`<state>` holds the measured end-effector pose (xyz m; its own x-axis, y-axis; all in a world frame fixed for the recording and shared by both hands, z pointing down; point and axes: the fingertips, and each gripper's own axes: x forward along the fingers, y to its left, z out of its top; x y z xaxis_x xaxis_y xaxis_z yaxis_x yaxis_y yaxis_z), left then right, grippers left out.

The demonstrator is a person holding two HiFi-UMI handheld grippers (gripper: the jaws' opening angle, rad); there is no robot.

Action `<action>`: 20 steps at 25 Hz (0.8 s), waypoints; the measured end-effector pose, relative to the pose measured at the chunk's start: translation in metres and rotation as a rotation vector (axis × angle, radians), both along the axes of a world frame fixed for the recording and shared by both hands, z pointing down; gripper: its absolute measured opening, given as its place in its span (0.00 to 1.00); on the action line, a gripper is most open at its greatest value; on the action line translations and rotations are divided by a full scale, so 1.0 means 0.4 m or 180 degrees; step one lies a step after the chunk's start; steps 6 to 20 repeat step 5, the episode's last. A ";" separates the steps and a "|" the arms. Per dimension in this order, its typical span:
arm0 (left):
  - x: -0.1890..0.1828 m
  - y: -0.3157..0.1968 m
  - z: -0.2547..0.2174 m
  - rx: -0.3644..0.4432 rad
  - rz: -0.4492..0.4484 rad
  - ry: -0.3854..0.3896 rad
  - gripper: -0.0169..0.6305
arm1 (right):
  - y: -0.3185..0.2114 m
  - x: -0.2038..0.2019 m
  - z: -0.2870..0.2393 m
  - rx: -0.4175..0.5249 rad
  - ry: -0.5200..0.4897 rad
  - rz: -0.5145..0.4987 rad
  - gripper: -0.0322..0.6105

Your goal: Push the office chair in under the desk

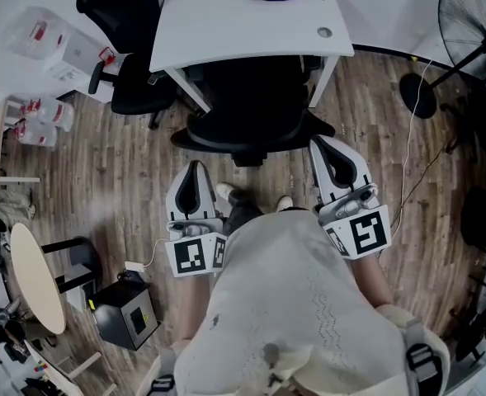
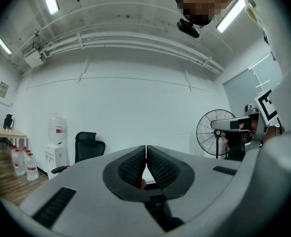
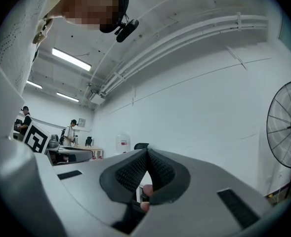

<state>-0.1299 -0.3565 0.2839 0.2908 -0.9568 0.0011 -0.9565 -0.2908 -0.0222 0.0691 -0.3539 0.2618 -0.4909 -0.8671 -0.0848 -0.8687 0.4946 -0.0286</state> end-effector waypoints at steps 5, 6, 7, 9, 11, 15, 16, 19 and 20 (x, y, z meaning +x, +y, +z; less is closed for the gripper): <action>0.000 0.000 0.012 0.0008 0.0023 -0.0034 0.06 | -0.002 -0.005 0.014 -0.0020 0.0000 0.0003 0.06; 0.000 0.000 0.012 0.0008 0.0023 -0.0034 0.06 | -0.002 -0.005 0.014 -0.0020 0.0000 0.0003 0.06; 0.000 0.000 0.012 0.0008 0.0023 -0.0034 0.06 | -0.002 -0.005 0.014 -0.0020 0.0000 0.0003 0.06; 0.000 0.000 0.012 0.0008 0.0023 -0.0034 0.06 | -0.002 -0.005 0.014 -0.0020 0.0000 0.0003 0.06; 0.000 0.000 0.012 0.0008 0.0023 -0.0034 0.06 | -0.002 -0.005 0.014 -0.0020 0.0000 0.0003 0.06; 0.000 0.000 0.012 0.0008 0.0023 -0.0034 0.06 | -0.002 -0.005 0.014 -0.0020 0.0000 0.0003 0.06; 0.000 0.000 0.012 0.0008 0.0023 -0.0034 0.06 | -0.002 -0.005 0.014 -0.0020 0.0000 0.0003 0.06; 0.000 0.000 0.012 0.0008 0.0023 -0.0034 0.06 | -0.002 -0.005 0.014 -0.0020 0.0000 0.0003 0.06; 0.000 0.000 0.012 0.0008 0.0023 -0.0034 0.06 | -0.002 -0.005 0.014 -0.0020 0.0000 0.0003 0.06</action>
